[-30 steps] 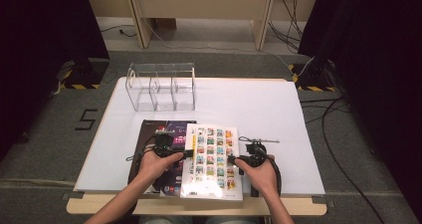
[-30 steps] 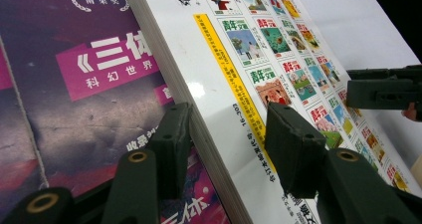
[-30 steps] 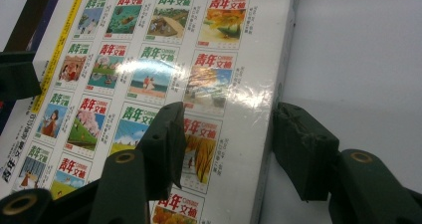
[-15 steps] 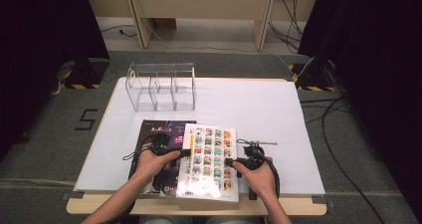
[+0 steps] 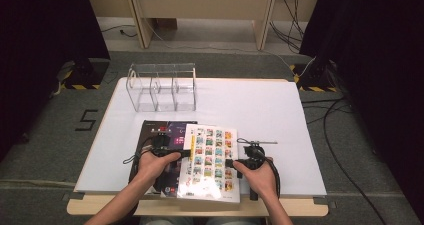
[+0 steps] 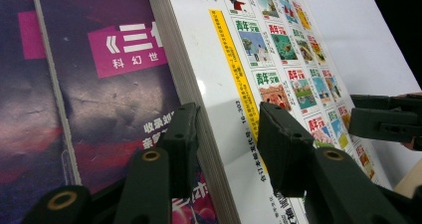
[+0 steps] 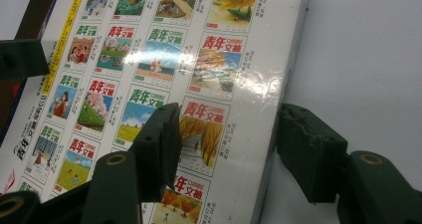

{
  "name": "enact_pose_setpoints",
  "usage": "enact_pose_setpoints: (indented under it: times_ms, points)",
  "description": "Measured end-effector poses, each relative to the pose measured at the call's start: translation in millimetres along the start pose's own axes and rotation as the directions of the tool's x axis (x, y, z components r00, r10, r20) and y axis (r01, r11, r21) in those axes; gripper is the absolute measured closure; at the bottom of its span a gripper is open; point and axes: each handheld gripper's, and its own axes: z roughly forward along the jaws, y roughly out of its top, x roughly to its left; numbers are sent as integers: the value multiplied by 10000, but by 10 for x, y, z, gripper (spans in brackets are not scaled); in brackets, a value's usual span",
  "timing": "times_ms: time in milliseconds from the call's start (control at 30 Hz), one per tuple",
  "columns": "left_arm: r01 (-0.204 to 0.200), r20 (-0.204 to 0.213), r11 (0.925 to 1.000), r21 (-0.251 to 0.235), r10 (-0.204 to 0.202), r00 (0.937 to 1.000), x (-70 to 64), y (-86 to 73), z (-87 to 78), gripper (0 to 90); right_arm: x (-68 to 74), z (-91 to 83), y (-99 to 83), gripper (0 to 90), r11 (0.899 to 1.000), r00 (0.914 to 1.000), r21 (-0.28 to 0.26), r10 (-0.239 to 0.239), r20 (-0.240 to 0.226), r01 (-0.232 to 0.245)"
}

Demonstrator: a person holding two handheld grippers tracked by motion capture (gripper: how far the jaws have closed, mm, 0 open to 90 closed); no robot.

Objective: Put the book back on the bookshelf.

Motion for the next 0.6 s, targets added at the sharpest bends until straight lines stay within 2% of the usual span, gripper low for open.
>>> enact_pose_setpoints:
  times_ms: [200, 333, 400, 467, 600]
  points:
    - [427, 165, 9991, 80, -429, 9989, 52, 56, 15, 617, 3, 2, 2, 419, 10000, 10000, 0, 47, 13, -47]
    - [814, 476, 9967, 72, -817, 9955, 130, 78, 37, 624, 0, 4, -1, 418, 10000, 10000, -35, 80, -24, -80]
    - [820, 521, 9966, -88, -815, 9953, 146, 76, 52, 629, 0, 3, 2, 418, 10000, 10000, -3, 83, -23, -83]
    - [549, 321, 9984, -130, -545, 9980, 107, 68, 52, 623, -7, 2, -1, 418, 10000, 9999, -15, 79, -70, -79]
    - [650, 257, 9976, -254, -643, 9976, 88, 67, 31, 632, 1, 5, 0, 408, 10000, 10000, -20, 18, -23, -18]
